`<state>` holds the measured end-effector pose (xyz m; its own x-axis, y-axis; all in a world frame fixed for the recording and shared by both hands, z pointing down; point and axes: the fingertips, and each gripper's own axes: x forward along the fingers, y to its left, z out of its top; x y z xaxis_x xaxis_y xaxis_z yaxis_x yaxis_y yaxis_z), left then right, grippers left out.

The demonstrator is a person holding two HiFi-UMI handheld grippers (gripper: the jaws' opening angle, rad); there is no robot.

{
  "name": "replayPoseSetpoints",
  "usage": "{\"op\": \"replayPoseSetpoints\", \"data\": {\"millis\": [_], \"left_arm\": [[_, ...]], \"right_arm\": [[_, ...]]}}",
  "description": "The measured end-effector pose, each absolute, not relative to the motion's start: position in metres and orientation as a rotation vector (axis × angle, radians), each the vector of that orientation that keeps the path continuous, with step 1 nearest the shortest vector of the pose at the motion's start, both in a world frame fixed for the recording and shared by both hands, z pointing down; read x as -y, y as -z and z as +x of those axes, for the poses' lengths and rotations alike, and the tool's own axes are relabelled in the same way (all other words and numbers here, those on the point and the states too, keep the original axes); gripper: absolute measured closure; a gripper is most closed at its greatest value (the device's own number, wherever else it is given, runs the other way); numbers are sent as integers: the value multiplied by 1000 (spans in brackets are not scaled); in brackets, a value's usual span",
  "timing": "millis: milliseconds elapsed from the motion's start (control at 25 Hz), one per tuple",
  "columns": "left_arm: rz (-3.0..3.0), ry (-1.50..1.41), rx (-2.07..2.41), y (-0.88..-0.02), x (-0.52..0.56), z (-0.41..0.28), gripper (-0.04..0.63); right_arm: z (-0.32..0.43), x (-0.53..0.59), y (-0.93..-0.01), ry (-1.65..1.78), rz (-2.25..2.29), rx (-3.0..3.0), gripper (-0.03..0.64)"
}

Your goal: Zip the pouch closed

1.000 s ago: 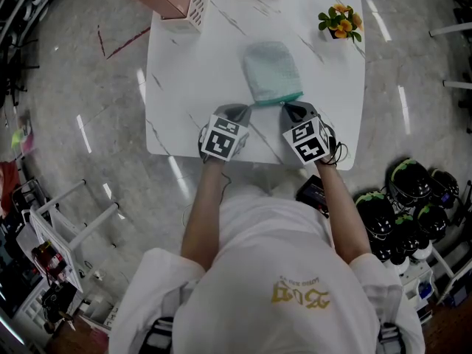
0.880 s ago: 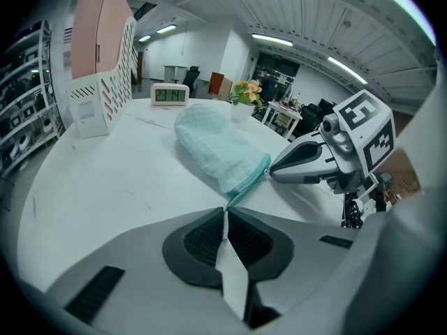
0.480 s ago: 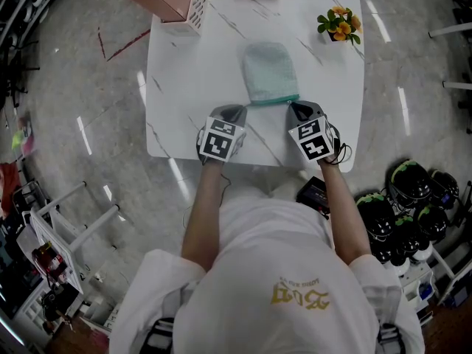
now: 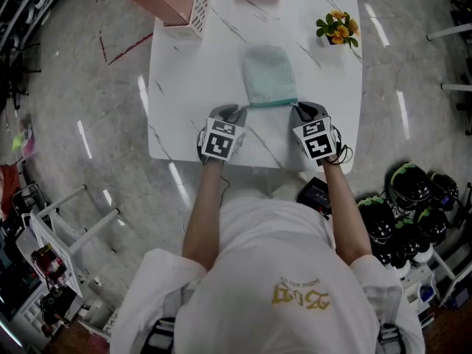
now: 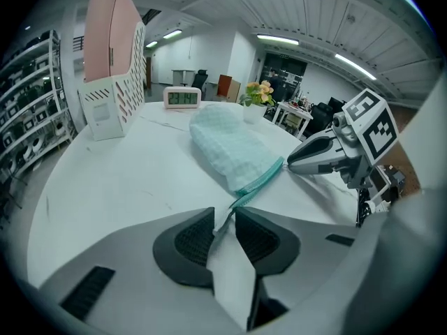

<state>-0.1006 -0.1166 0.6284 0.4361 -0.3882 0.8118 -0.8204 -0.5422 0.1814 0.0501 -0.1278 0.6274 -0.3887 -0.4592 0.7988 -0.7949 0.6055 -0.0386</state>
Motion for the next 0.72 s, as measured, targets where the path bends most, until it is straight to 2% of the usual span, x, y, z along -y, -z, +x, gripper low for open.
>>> {"op": "replayPoseSetpoints", "data": {"millis": [80, 280, 400, 720], "left_arm": [[2108, -983, 1022, -628, 117, -103, 448], [2105, -922, 1091, -619, 119, -106, 414], [2116, -881, 1136, -608, 118, -107, 413], [2202, -745, 1180, -562, 117, -90, 459]], "right_arm": [[53, 128, -623, -579, 1020, 2051, 522], [63, 133, -605, -610, 1127, 2080, 528], [66, 130, -594, -625, 1180, 2098, 536], [68, 118, -557, -661, 1279, 2173, 563]]}}
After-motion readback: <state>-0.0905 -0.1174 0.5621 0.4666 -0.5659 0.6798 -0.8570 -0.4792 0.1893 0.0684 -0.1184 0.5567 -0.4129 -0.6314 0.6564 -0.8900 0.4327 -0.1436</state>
